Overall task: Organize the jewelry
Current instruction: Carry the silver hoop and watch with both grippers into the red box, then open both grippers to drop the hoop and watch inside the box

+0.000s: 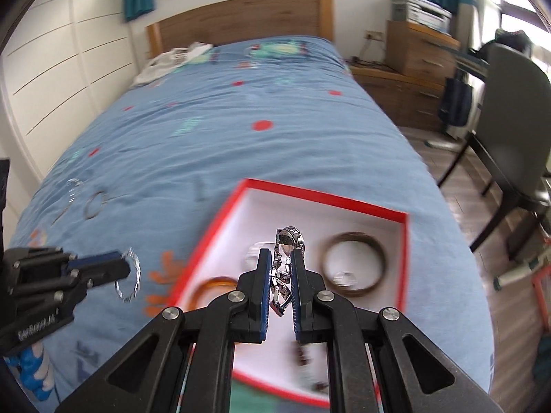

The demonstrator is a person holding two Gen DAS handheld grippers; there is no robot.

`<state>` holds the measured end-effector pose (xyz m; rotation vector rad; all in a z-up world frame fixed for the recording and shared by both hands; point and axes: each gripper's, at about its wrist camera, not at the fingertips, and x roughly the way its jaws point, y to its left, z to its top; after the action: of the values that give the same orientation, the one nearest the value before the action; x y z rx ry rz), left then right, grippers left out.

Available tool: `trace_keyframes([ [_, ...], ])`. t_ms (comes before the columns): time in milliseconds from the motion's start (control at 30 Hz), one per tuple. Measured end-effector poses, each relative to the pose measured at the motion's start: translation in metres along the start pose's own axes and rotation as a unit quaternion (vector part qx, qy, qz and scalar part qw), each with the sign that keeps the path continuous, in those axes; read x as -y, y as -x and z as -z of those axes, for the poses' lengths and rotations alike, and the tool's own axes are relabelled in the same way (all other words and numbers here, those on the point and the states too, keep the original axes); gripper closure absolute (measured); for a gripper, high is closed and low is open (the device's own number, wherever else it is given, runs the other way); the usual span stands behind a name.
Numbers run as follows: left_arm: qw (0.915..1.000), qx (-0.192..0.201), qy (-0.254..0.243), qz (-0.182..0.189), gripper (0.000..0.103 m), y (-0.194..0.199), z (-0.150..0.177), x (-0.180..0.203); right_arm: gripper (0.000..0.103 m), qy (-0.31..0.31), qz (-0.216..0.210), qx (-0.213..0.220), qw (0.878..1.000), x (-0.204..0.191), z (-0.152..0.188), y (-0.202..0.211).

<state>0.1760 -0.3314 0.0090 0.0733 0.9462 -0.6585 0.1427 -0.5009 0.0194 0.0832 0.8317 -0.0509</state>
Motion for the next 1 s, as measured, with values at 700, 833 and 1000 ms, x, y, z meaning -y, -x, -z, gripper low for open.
trace_keyframes([
  [700, 0.9964, -0.07, -0.039, -0.027, 0.099, -0.083, 0.013, 0.027, 0.092, -0.047, 0.021, -0.057, 0.997, 0.058, 0.006, -0.079],
  [833, 0.9959, -0.071, -0.041, -0.036, 0.099, -0.085, 0.013, 0.03, 0.092, -0.049, 0.024, -0.062, 0.997, 0.058, 0.008, -0.078],
  [1000, 0.9955, -0.071, -0.044, -0.043, 0.097, -0.084, 0.015, 0.032, 0.091, -0.056, 0.021, -0.058, 0.997, 0.059, 0.01, -0.073],
])
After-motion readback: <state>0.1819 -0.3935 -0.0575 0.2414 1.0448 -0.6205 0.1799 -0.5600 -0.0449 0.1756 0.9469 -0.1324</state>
